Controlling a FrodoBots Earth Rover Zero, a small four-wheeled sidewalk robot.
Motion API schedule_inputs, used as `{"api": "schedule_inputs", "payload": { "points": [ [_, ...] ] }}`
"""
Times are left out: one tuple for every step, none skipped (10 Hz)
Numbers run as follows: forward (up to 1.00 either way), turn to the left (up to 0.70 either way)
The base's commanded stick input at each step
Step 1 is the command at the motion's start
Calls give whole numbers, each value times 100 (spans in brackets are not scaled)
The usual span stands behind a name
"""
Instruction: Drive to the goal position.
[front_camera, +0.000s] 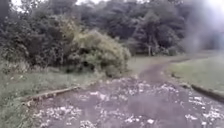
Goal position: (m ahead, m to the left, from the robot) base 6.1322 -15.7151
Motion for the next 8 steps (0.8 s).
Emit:
{"api": "schedule_inputs", "payload": {
  "points": [
    [45,-27],
    [45,-27],
    [45,-27],
    [45,-27],
    [45,-27],
    [45,-27],
    [45,-27],
    [45,-27]
  ]
}}
